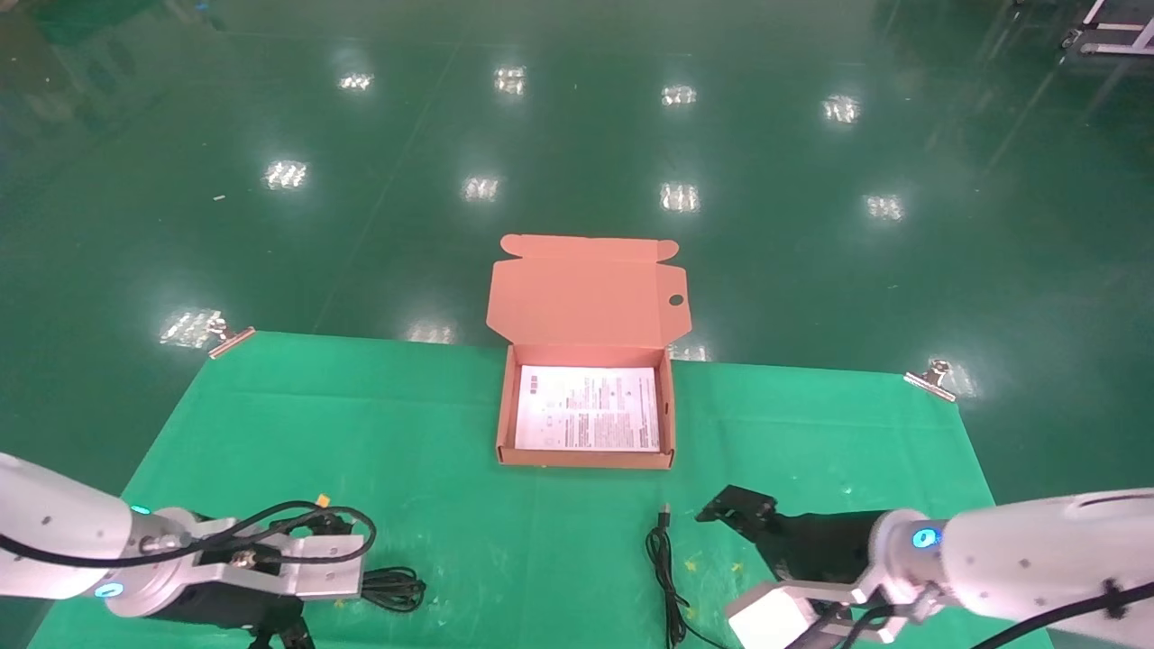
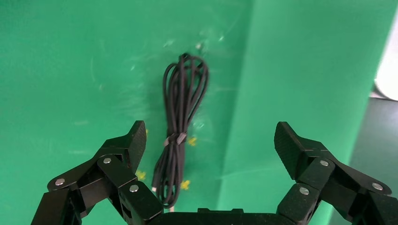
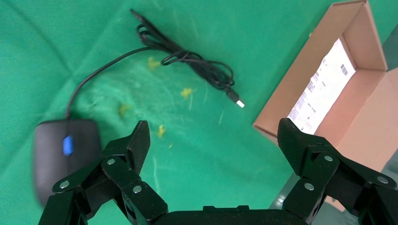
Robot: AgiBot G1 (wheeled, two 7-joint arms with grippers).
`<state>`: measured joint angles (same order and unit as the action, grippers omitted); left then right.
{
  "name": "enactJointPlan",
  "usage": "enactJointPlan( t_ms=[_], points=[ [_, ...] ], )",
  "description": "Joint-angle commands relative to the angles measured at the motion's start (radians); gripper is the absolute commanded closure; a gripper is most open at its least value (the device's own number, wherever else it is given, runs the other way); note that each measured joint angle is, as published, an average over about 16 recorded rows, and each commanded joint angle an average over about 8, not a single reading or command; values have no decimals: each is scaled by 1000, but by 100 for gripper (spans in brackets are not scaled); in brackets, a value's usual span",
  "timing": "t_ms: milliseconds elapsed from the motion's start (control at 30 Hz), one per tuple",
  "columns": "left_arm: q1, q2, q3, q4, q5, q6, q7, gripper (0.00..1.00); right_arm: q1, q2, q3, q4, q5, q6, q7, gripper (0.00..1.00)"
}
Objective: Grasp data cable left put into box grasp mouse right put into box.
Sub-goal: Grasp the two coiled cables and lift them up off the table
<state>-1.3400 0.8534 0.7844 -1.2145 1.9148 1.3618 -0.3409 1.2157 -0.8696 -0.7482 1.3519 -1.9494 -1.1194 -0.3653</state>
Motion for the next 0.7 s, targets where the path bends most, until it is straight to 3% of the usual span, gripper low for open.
enactJointPlan(
  t_ms=[33, 433, 700],
  points=[
    [4, 10, 5, 26, 23, -20, -1, 0, -22, -14, -3, -1, -28, 48, -6, 0],
    [-30, 109, 20, 307, 71, -127, 118, 0, -63, -109, -37, -75, -125, 152, -23, 0],
    [-59, 155, 19, 461, 61, -162, 212, 0, -60, -151, -48, -165, -111, 186, -92, 0]
  ],
)
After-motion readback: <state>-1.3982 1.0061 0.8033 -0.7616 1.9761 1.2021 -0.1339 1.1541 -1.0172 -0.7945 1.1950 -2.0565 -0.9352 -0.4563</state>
